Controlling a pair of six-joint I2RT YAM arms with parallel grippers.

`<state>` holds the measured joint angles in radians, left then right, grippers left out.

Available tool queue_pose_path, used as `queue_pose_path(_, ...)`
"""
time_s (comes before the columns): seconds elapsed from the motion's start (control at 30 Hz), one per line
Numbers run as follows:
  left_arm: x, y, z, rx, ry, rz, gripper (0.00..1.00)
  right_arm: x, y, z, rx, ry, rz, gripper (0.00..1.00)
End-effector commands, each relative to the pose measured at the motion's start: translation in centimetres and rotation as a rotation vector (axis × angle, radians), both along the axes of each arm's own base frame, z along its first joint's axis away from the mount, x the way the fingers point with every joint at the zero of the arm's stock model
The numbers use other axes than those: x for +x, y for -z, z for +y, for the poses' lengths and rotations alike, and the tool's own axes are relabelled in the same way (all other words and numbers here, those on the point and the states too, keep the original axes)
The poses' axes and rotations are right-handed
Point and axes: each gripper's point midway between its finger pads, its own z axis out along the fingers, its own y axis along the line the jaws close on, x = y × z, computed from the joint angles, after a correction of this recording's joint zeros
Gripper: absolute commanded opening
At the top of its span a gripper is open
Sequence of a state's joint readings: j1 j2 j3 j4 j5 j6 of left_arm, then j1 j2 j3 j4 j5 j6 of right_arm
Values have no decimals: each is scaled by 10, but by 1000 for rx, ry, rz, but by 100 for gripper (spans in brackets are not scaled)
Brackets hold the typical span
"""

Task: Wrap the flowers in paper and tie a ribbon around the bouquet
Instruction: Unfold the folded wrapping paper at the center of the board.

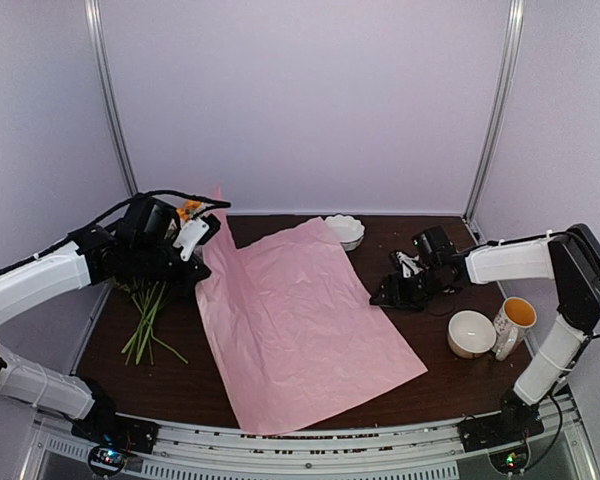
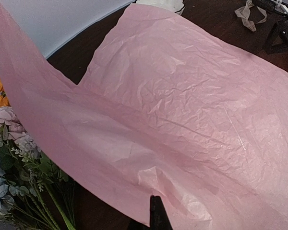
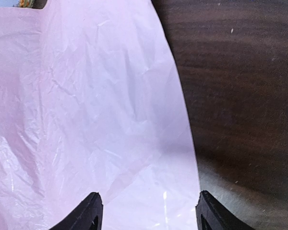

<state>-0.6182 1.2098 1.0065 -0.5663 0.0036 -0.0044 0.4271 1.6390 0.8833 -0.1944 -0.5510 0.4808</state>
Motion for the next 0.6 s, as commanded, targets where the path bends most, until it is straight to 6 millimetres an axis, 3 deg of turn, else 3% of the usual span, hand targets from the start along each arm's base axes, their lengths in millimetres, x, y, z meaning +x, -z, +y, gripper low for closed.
queue_pose_path(0.0, 7, -6, 1, 4, -9, -10, 0, 29, 3, -14, -171, 5, -71, 68)
queue_pose_path(0.23, 8, -6, 2, -3, -22, -7, 0, 53, 24, 10, -143, -37, -2, 72)
queue_pose_path(0.57, -14, 15, 9, -114, -127, 118, 0, 50, 37, 61, -44, -149, 79, 68)
